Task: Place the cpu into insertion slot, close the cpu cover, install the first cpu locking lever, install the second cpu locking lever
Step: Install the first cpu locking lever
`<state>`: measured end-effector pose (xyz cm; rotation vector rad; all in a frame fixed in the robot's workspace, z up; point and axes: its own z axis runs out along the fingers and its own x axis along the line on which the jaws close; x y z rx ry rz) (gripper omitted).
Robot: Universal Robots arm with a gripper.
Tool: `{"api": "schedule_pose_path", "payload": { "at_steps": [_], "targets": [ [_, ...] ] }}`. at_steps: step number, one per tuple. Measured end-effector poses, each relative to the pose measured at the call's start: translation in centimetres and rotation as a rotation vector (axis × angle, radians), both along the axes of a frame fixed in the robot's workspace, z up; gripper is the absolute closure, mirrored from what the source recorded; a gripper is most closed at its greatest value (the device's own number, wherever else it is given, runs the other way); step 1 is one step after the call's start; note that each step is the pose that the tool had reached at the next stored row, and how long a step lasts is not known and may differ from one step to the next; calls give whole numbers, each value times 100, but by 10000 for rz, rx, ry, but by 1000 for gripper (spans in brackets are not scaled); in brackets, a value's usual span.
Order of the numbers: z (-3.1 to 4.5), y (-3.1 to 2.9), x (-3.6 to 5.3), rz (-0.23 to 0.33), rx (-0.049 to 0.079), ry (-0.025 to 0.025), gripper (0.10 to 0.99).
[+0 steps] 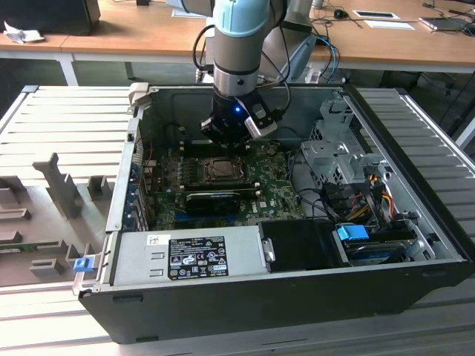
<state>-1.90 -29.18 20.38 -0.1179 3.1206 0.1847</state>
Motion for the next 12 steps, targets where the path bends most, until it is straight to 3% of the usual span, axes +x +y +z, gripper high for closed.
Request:
{"api": "schedule_pose_path", "payload": {
  "at_steps": [12],
  "targets": [
    [-19,-17,1,0,-7,-3,980]
  ]
}}
